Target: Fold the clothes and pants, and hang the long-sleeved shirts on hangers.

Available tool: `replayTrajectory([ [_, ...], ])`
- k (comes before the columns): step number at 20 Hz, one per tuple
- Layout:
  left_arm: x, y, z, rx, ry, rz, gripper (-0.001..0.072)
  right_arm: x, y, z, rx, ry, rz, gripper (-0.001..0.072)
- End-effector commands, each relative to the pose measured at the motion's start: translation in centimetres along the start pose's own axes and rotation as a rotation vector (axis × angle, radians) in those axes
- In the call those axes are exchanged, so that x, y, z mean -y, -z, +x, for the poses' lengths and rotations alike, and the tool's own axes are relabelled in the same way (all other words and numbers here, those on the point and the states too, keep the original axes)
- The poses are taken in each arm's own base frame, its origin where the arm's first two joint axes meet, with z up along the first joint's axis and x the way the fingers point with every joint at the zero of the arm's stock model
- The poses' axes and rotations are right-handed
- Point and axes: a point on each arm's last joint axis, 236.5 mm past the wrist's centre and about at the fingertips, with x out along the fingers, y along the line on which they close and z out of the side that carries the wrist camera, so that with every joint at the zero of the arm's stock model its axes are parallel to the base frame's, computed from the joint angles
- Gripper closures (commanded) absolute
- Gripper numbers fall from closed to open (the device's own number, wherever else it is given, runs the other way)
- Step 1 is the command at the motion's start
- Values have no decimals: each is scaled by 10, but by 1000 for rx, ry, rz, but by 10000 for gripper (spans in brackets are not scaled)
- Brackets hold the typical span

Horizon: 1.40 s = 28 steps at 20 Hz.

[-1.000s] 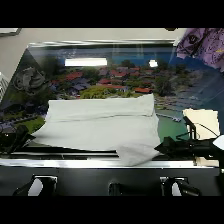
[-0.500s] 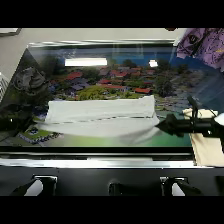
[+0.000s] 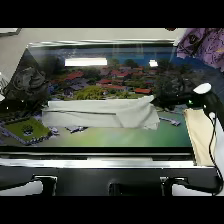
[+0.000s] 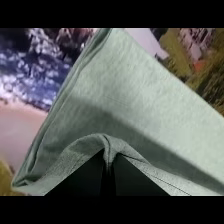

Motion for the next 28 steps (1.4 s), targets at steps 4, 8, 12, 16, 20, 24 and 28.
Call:
replayTrajectory([
  [4, 4, -36, 32, -3, -3, 6, 693, 9, -52, 24, 44, 9, 30, 676],
  [8, 1, -32, 57, -49, -16, 5, 692, 14, -54, 46, 40, 12, 41, 675],
  [12, 1, -26, 71, -75, -18, 0, 576, 25, -40, 79, -20, 44, 48, 672],
  [16, 14, -43, 53, -44, -9, 36, 225, 36, -48, 44, -36, 60, 47, 275],
  [20, 26, -65, 16, -5, -40, 114, 156, 81, -39, -16, -120, 95, 119, 58],
  [24, 34, -68, 2, 3, -37, 133, 156, 104, -7, -14, -284, 19, 125, 45],
  [28, 34, -64, -2, -7, -38, 132, 156, 96, -21, 15, -248, -117, 137, 45],
])
